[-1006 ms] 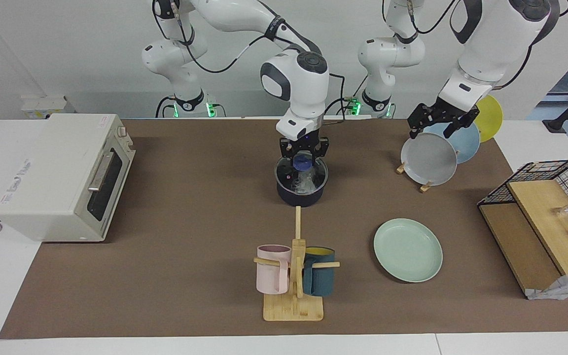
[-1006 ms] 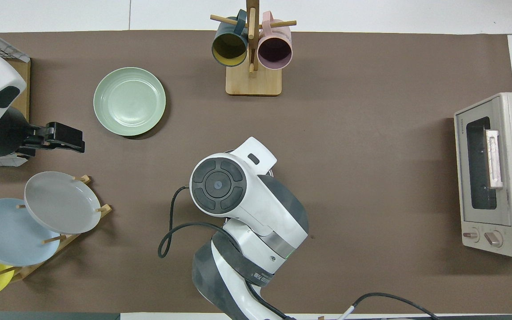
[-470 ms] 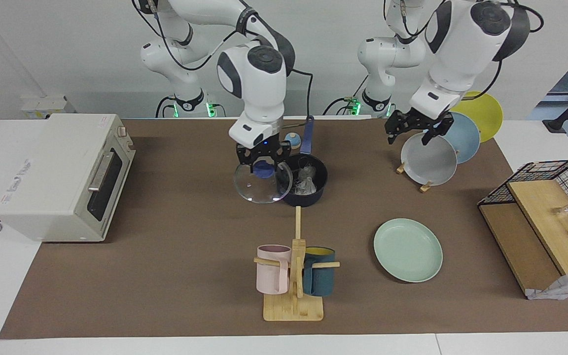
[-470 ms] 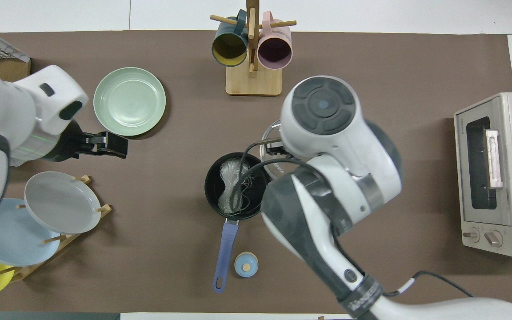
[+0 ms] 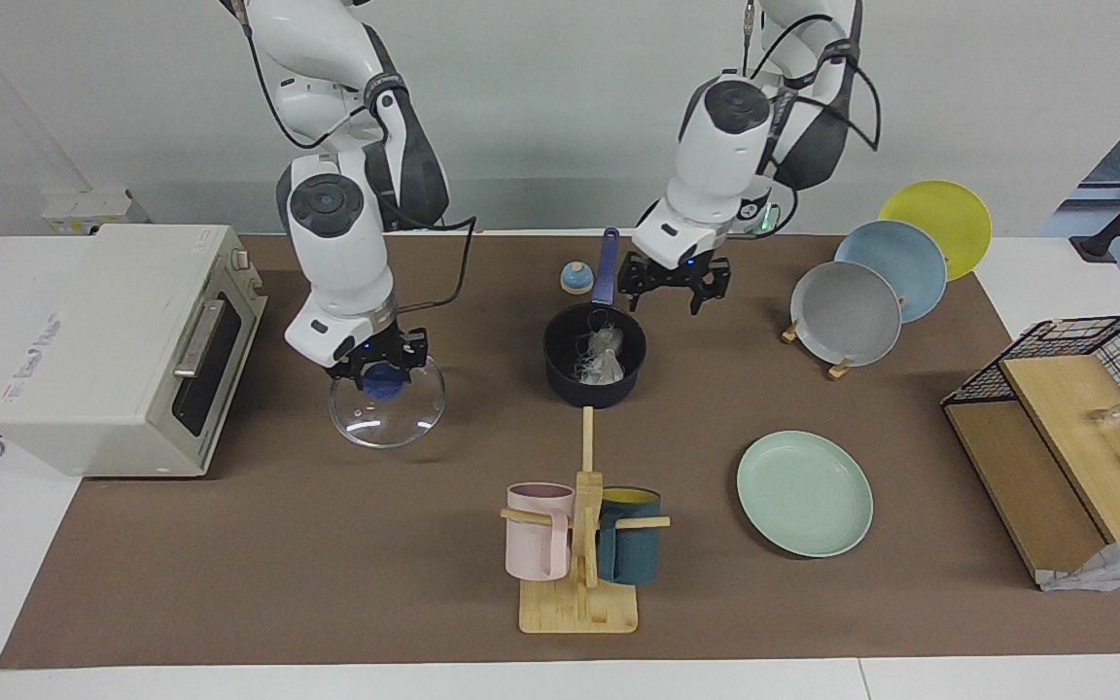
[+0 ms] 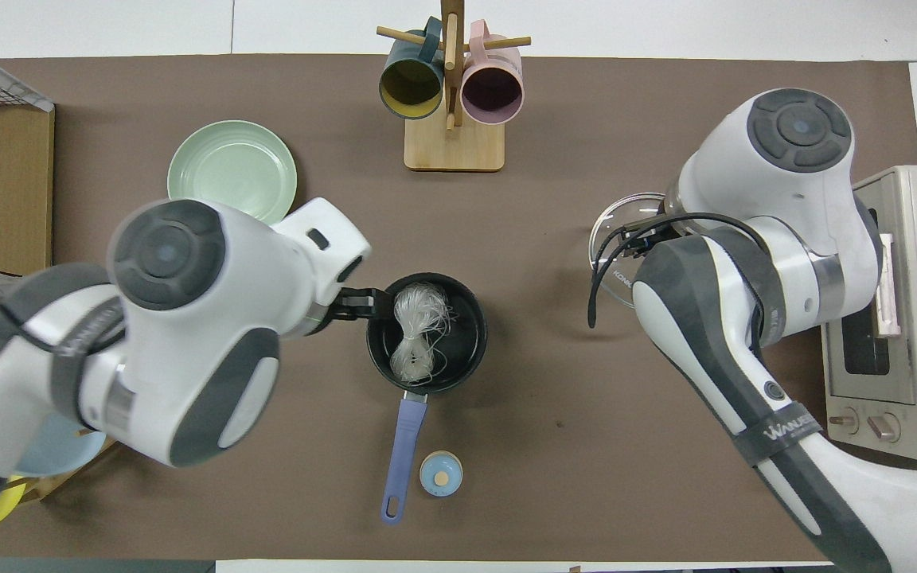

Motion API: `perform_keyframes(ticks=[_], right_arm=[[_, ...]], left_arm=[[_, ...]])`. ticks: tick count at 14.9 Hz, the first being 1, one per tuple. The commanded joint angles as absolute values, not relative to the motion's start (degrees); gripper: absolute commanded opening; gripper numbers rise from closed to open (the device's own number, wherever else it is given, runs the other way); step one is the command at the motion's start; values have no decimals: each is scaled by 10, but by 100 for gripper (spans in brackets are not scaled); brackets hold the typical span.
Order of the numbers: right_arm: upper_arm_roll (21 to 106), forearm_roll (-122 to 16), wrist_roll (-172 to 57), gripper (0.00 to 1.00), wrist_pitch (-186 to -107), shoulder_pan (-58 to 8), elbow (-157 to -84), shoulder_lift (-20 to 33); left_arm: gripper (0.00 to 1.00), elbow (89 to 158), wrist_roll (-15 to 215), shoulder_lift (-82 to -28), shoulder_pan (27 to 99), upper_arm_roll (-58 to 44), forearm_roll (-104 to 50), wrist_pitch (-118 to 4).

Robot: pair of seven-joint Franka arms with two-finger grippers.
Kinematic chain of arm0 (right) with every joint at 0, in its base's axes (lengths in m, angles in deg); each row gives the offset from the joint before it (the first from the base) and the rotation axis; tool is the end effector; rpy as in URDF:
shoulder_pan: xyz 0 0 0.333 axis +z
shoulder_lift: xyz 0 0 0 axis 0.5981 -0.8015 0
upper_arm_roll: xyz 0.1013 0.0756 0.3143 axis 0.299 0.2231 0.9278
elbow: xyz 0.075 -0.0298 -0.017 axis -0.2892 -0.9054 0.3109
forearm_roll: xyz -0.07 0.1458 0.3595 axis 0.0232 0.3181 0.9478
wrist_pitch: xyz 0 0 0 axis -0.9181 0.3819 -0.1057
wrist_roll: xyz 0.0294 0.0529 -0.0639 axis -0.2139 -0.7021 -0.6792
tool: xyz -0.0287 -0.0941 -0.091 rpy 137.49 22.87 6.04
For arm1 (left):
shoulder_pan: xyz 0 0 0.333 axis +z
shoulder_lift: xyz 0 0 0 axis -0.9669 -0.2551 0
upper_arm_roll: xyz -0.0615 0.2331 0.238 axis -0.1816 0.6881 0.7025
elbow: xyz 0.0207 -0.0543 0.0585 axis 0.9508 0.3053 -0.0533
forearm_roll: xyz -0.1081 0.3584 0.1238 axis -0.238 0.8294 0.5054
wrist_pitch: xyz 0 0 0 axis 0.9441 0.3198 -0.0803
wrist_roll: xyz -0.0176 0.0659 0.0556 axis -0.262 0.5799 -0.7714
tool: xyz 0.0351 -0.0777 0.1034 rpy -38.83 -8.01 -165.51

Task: Transfer vermicelli from pot to plate
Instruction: 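Lift the lid off with the right gripper while the left gripper reaches in, then grasp the vermicelli with the left gripper while the right gripper lowers the lid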

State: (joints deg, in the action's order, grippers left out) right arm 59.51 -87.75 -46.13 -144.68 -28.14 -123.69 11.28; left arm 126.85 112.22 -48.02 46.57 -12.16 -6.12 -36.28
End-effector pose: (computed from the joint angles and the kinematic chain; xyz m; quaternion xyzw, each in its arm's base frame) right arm 0.5956 0.1151 0.4090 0.9957 0.0861 -0.0144 0.0304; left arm 0.4594 -0.3464 0.4481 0.9973 -0.0606 -0.0028 0.0419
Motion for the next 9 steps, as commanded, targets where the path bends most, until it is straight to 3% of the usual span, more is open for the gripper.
perform_keyframes(ticks=[1, 7, 9], right_arm=[[605, -881, -480, 57, -1536, -313, -1357, 171], [605, -877, -490, 59, -1611, -338, -1439, 187], [605, -877, -490, 64, -1646, -340, -1470, 197]], left_arm=[[100, 1293, 1155, -524, 417, -111, -67, -439], [100, 1323, 1154, -565, 381, -109, -66, -502], [100, 1325, 1147, -575, 381, -109, -63, -503]])
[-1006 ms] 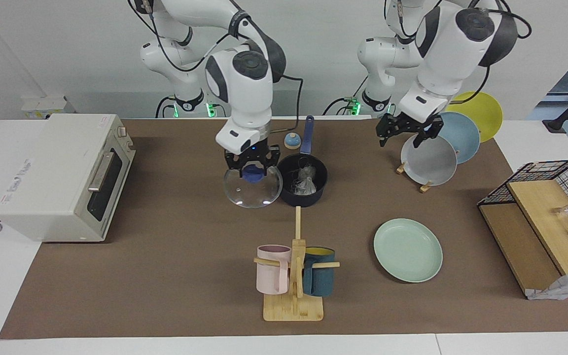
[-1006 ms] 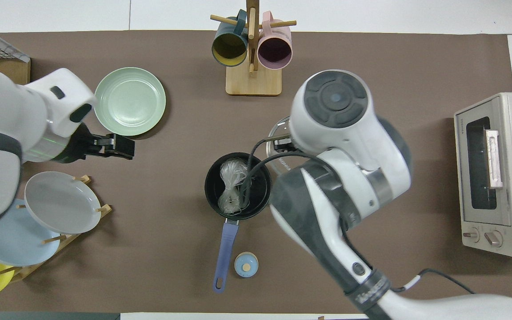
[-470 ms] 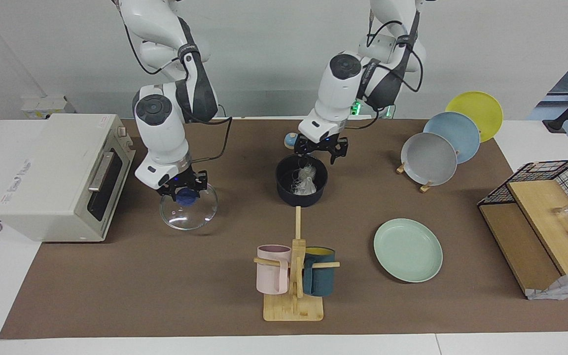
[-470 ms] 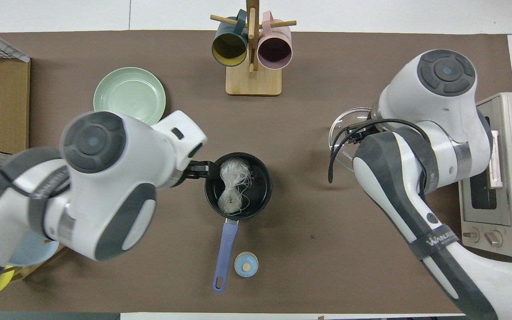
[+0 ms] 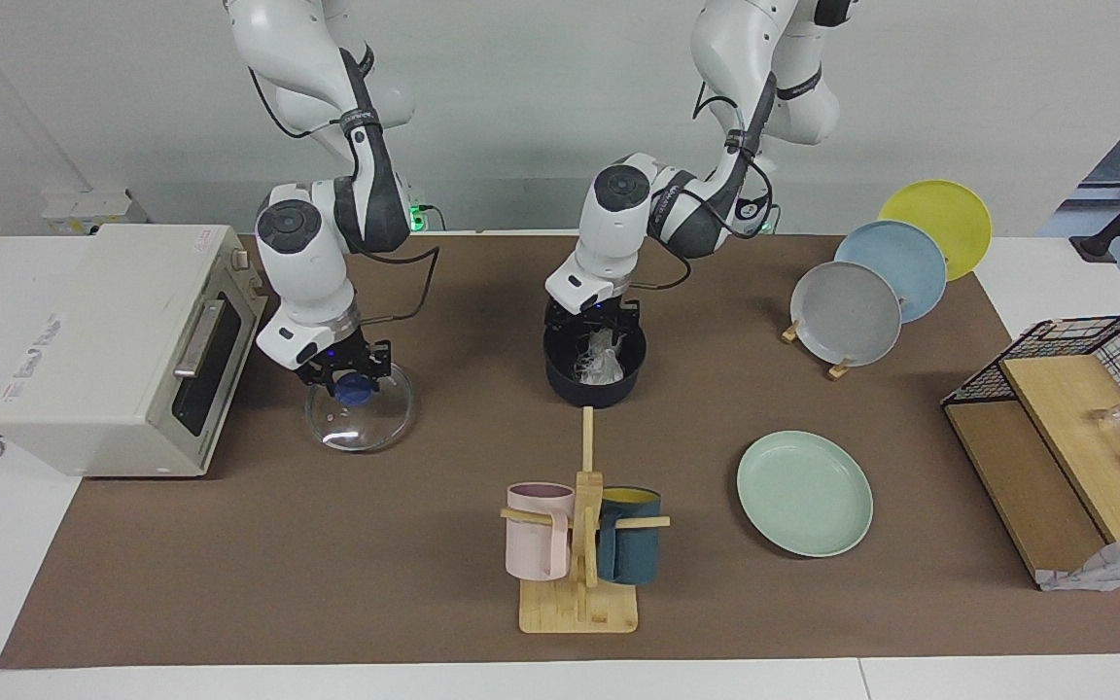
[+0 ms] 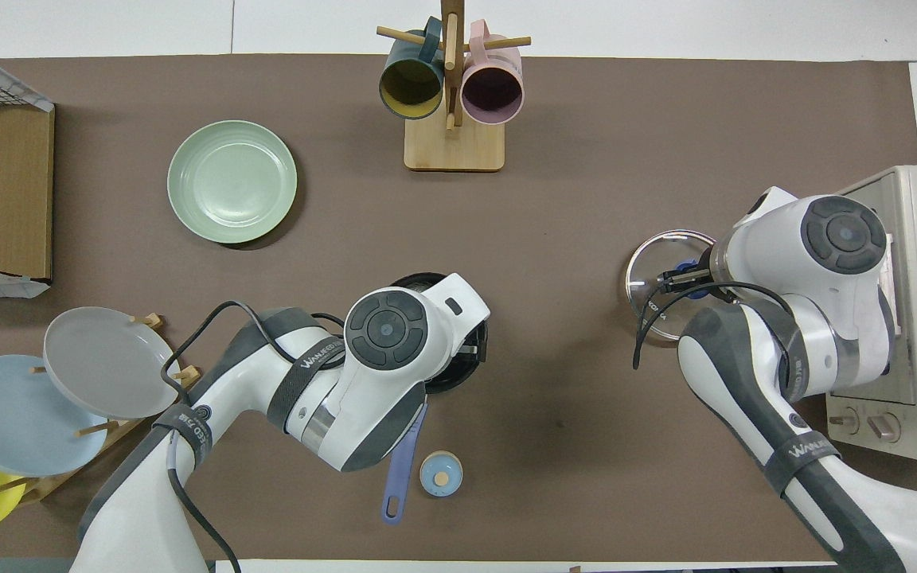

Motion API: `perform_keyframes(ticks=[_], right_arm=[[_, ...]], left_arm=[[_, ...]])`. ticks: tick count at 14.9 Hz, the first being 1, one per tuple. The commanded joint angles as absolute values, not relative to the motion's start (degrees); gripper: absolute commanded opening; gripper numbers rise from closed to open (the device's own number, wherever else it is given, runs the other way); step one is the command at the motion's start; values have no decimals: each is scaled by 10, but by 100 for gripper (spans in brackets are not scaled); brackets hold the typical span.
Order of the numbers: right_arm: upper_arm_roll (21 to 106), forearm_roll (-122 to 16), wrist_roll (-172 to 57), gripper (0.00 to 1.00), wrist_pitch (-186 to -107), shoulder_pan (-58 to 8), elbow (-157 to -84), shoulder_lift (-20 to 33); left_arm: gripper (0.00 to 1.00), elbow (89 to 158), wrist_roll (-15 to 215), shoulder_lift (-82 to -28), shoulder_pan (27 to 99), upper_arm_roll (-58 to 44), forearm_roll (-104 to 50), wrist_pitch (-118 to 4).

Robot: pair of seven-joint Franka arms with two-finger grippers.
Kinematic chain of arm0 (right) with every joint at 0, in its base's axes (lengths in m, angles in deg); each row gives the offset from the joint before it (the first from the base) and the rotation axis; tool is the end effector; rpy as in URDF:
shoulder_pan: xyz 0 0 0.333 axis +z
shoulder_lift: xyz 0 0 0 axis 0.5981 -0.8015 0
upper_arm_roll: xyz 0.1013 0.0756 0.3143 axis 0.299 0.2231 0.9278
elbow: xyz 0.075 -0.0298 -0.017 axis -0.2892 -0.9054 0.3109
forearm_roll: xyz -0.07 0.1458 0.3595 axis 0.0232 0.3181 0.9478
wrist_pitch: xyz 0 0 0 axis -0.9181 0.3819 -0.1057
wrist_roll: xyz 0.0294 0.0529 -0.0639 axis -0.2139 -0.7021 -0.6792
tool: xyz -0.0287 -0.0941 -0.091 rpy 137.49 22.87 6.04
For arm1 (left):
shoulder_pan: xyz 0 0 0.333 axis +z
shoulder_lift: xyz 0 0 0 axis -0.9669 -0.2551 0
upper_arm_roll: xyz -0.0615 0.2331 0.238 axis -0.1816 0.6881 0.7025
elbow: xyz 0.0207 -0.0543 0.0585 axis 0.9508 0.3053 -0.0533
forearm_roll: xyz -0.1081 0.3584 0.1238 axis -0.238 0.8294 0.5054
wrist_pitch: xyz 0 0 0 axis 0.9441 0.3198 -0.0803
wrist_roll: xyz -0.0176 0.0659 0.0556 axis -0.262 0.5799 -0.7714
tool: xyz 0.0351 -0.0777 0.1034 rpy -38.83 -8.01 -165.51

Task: Transfer vermicelli from pot to plate
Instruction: 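Grasp the vermicelli with the left gripper while the right gripper lowers the lid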

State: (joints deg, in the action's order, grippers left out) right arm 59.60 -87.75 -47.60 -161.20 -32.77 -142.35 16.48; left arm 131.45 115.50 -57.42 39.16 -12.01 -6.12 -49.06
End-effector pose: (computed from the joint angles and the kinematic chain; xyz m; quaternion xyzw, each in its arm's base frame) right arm 0.5457 0.0648 0.3396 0.9974 0.0677 0.0103 0.0244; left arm 0.4270 -0.4112 0.3362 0.9953 -0.0864 -0.0184 0.0401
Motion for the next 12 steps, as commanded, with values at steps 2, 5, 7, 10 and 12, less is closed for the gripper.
perform_keyframes(ticks=[2, 5, 7, 10, 12], right_arm=[[605, -876, -487, 83, -1646, -338, -1472, 198], [605, -876, -490, 100, -1638, -339, -1468, 198], [605, -876, -490, 100, -1611, -339, -1448, 197], [605, -876, -490, 100, -1492, -339, -1366, 196], [603, -859, -486, 100, -1391, -339, -1289, 199]], left_arm=[[100, 1323, 1144, -586, 377, -109, -59, -509], [100, 1323, 1132, -596, 373, -109, -58, -517], [91, 1323, 1131, -597, 373, -109, -50, -520], [7, 1323, 1130, -597, 373, -109, -48, -520], [0, 1321, 1130, -597, 373, -109, -48, -521]])
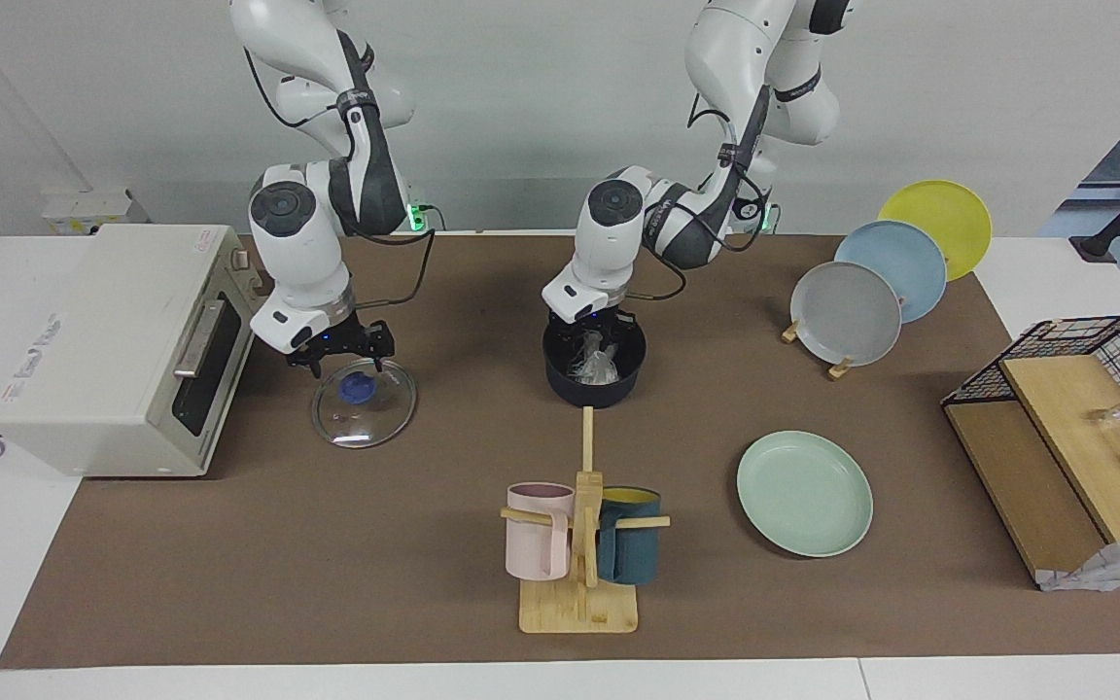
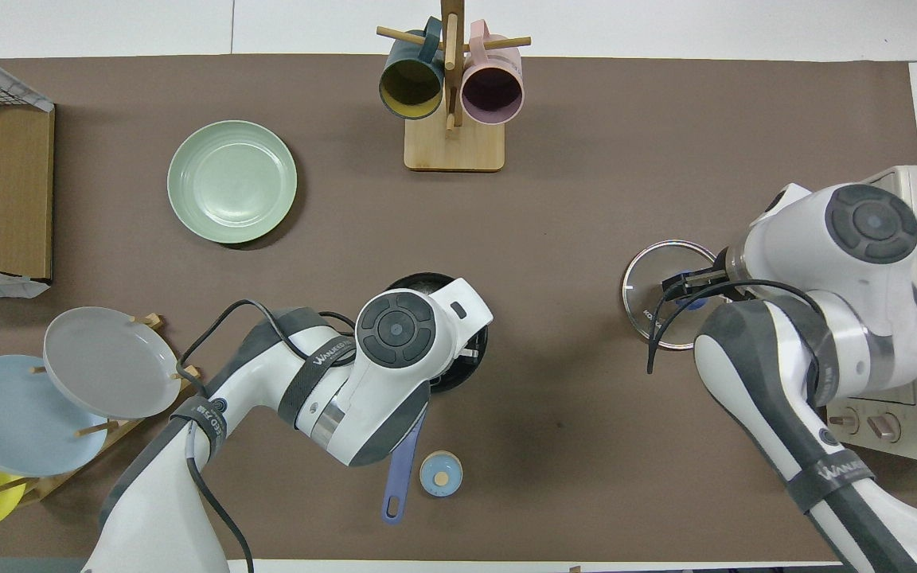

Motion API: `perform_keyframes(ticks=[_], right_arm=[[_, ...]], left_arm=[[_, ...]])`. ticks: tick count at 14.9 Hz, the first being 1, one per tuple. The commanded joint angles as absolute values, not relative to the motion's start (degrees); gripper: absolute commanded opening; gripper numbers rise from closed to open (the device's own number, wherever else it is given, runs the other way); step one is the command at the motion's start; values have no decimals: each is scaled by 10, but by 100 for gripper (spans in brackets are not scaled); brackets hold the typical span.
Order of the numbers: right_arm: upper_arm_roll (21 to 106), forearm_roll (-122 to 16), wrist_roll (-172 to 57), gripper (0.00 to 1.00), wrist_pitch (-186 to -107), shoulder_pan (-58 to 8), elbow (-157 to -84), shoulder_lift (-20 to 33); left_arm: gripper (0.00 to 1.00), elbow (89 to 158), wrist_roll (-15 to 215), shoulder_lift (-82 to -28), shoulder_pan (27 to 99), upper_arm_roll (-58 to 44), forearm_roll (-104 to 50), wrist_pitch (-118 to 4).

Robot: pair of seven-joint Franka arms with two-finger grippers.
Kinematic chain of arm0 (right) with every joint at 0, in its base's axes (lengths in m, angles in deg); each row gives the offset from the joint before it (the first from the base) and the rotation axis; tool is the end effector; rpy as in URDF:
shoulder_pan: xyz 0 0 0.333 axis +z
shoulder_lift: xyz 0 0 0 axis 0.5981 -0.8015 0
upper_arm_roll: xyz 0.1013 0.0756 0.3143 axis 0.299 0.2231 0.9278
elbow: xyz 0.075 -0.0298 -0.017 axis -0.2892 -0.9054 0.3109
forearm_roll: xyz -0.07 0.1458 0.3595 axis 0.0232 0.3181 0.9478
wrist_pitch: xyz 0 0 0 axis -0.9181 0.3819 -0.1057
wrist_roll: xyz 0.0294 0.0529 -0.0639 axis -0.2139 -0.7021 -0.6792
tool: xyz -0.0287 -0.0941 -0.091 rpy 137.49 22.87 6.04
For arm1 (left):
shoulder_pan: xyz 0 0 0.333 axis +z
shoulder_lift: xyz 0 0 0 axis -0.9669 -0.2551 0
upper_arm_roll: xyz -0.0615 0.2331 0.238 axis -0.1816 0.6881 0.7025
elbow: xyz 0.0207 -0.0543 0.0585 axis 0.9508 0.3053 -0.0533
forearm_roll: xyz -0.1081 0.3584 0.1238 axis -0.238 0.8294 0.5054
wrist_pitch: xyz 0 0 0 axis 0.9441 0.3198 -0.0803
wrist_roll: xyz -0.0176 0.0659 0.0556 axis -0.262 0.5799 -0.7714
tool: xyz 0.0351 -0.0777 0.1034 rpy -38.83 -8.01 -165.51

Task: Transfer vermicelli from pot to plate
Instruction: 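Grasp the vermicelli with the left gripper while the right gripper lowers the lid, then carry the vermicelli with the left gripper over the pale green plate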

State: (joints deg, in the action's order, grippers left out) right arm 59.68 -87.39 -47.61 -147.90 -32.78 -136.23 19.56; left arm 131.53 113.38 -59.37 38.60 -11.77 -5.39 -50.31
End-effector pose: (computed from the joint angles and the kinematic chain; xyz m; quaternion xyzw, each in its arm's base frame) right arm 0.5443 0.0632 0.3969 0.9974 0.0610 -0.0252 0.0303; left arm 0.4268 -0.4146 0.3173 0.9931 -0.1106 -0.0209 0.0334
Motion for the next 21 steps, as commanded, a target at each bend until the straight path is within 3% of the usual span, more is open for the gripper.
perform_keyframes(ticks=[1, 5, 9, 14, 21], right_arm=[[602, -857, -485, 100, -1335, -342, -1244, 199], [601, -857, -485, 100, -1191, -366, -1105, 199], [601, -853, -487, 100, -1166, -376, -1108, 239], [559, -850, -487, 100, -1148, -346, -1098, 231], [559, -850, -488, 100, -1138, -344, -1074, 220]], left_arm=[[0, 1317, 1132, -597, 374, -108, -48, -519], [0, 1267, 1129, -580, 391, -105, -49, -451], [0, 1161, 1125, -564, 428, -105, -55, -298], [0, 1059, 1090, -555, 497, -104, -77, -180], [0, 1047, 970, -573, 664, -103, -103, -246]])
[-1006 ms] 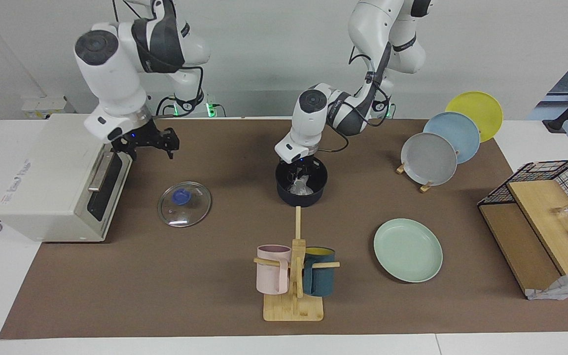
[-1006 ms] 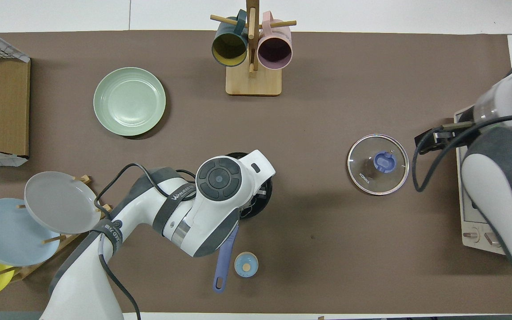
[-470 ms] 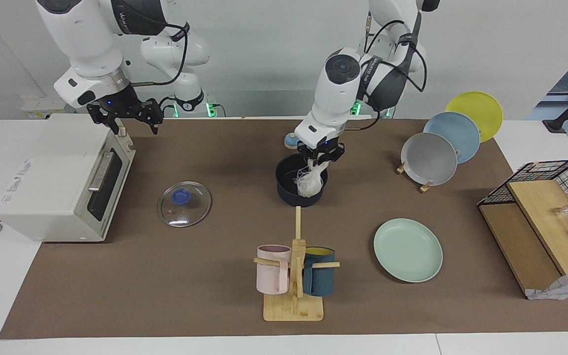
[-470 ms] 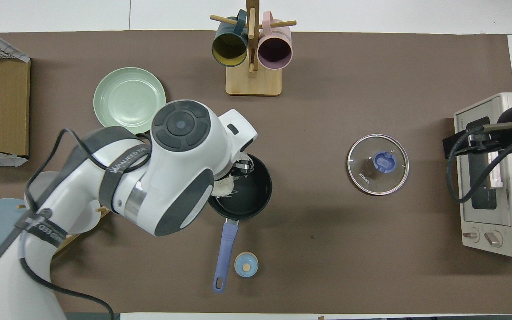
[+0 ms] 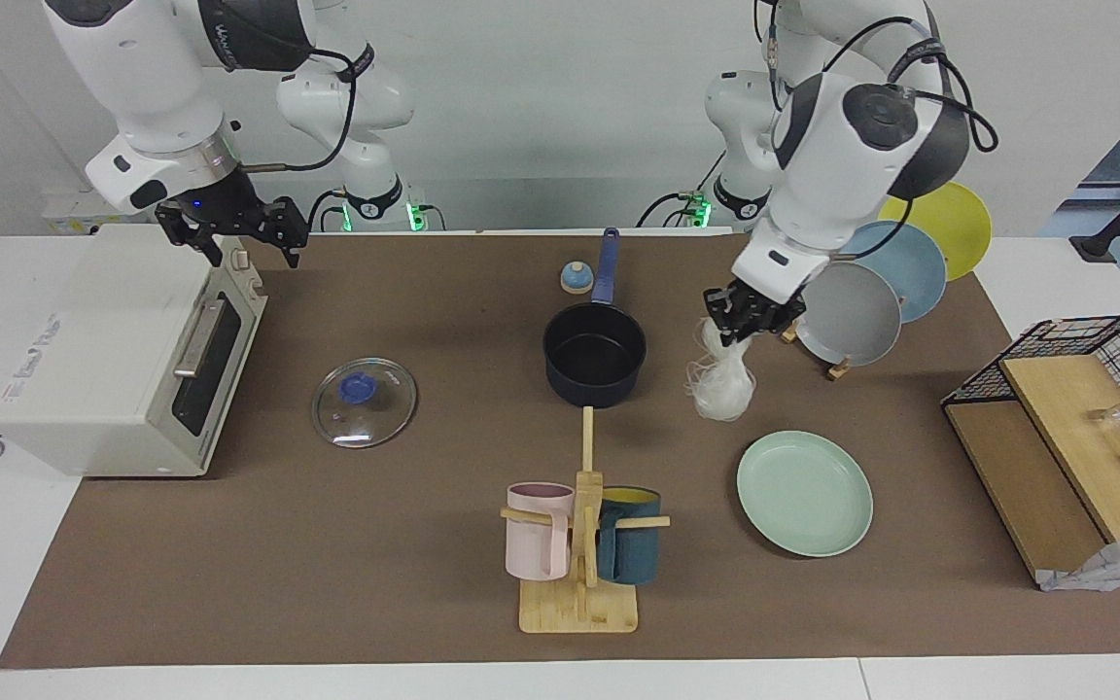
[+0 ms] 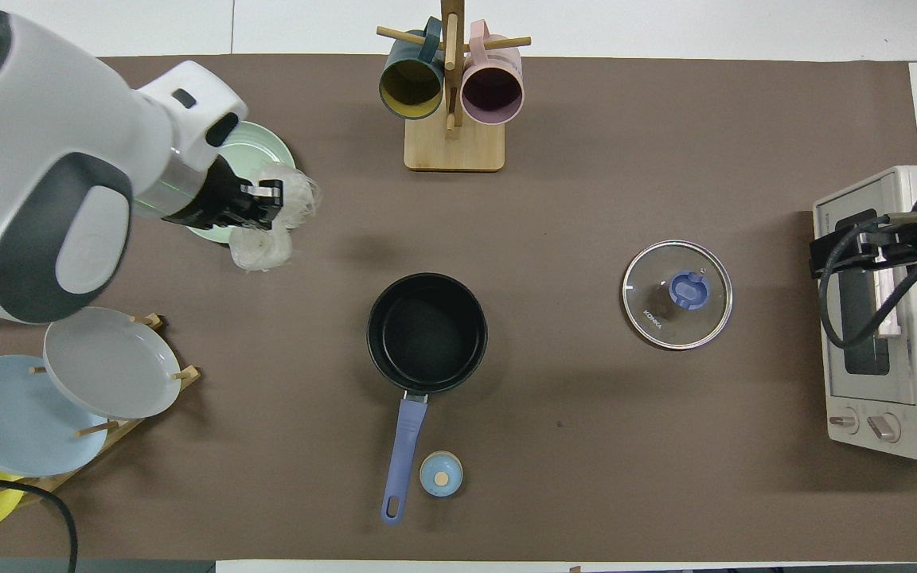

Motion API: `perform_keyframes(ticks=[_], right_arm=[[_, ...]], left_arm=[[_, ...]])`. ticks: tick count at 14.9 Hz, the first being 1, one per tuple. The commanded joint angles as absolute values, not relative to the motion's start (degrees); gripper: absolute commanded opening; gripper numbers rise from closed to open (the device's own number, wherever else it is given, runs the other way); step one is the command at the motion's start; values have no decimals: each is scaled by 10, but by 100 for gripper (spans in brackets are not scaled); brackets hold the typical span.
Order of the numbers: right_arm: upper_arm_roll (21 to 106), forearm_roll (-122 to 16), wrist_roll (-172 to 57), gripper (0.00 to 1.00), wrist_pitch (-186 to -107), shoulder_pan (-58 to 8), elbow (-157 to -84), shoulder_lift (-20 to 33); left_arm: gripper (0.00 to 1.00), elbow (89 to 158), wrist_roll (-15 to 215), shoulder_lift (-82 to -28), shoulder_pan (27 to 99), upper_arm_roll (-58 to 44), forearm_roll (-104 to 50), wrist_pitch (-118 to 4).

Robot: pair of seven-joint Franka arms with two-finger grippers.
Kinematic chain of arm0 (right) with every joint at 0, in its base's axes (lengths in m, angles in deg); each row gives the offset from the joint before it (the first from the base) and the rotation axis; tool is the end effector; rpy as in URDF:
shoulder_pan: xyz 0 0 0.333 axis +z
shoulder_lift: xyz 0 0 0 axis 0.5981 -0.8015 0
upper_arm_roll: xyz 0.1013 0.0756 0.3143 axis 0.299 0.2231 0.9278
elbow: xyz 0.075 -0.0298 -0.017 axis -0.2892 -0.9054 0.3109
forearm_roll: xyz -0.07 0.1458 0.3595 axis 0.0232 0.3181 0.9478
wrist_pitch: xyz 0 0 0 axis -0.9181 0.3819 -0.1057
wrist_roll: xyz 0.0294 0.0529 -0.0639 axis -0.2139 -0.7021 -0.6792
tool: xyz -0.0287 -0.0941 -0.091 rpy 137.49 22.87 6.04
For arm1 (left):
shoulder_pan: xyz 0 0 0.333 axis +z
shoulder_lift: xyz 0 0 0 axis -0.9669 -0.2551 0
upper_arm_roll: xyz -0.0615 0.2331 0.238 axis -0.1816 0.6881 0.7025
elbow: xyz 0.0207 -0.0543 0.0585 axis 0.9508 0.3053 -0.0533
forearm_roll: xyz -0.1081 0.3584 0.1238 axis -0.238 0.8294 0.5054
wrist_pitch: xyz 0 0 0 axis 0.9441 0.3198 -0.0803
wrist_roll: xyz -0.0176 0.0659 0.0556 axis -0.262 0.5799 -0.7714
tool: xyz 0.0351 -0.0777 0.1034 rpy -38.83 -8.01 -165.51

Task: Transfer vermicelli from pot to plate
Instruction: 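Carry the vermicelli with the left gripper over the pale green plate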

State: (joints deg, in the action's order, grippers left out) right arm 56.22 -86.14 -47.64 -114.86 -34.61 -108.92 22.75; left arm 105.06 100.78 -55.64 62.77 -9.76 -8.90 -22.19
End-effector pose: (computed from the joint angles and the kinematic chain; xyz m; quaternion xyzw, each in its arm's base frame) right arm 0.5388 0.0113 0.6050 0.9985 -0.0025 -0.0489 0.0247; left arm 0.5958 -0.2023 0.5300 0.9974 -0.0011 -0.0004 0.0720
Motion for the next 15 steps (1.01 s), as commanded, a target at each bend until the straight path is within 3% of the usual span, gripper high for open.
perform_keyframes(ticks=[1, 11, 14, 15], right_arm=[[559, -850, -488, 100, -1139, -347, -1073, 220], [559, -849, -490, 100, -1138, -351, -1080, 230], [559, -850, -490, 100, -1138, -351, -1080, 230], [559, -849, -490, 100, -1139, -351, -1080, 230]], left_arm=[[0, 1047, 939, -587, 679, -103, -107, -264], [0, 1095, 792, -713, 724, -101, -97, -469], [0, 1118, 772, -713, 724, -97, -96, -504], [99, 1117, 772, -712, 723, -97, -90, -499]])
